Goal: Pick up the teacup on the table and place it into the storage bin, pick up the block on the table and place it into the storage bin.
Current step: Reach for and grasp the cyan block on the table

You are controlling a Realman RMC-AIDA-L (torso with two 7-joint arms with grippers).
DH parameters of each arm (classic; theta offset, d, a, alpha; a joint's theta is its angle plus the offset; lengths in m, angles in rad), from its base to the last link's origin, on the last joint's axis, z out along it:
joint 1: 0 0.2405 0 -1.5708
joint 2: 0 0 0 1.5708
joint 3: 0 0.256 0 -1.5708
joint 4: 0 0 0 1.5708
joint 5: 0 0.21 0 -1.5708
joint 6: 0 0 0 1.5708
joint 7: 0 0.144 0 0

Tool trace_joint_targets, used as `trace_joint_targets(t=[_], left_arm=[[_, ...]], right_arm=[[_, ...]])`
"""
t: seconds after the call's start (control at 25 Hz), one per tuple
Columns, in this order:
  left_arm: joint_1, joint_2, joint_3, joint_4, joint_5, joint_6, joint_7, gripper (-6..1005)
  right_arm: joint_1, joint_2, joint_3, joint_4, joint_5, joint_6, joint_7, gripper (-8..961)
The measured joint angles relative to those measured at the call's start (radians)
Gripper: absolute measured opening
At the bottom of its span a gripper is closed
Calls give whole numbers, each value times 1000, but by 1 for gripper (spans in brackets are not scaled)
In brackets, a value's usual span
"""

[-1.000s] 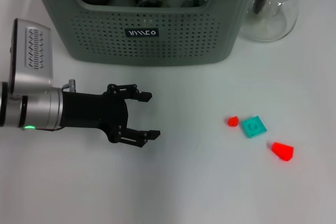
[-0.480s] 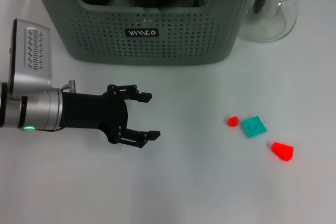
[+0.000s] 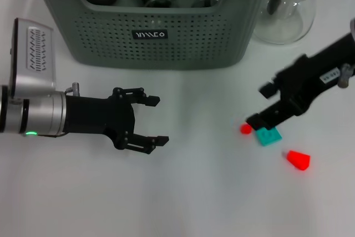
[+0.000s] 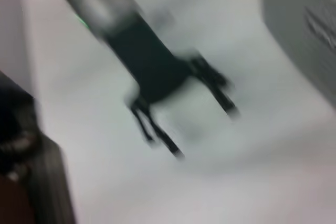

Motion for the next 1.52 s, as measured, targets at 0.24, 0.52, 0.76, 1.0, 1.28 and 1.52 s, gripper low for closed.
trace_joint_targets(t=[0.24,0.52,0.76,1.0,1.28,1.52], left_arm=[[-1,0,0,0,0,-1,-3,888],[-3,0,0,-5,0,-3,-4,888],[1,-2,0,-7,-7,-8,-8,888],[1,-4,0,-18,-9,-48,-39,888],[-3,-5,-4,-28,-19,-80,-89,888],[2,-6,-9,-39,-45,-87,-104,889]], right_arm=[[62,0,-88,155,-167,69,75,841],[134,1,-209,284,-233,177,78,840],[180,1,-283,385,-245,265,16,839],[185,2,-358,410,-297,330,-31,838],[189,2,-384,409,-288,330,-120,837],[189,3,-420,417,-288,327,-165,837]])
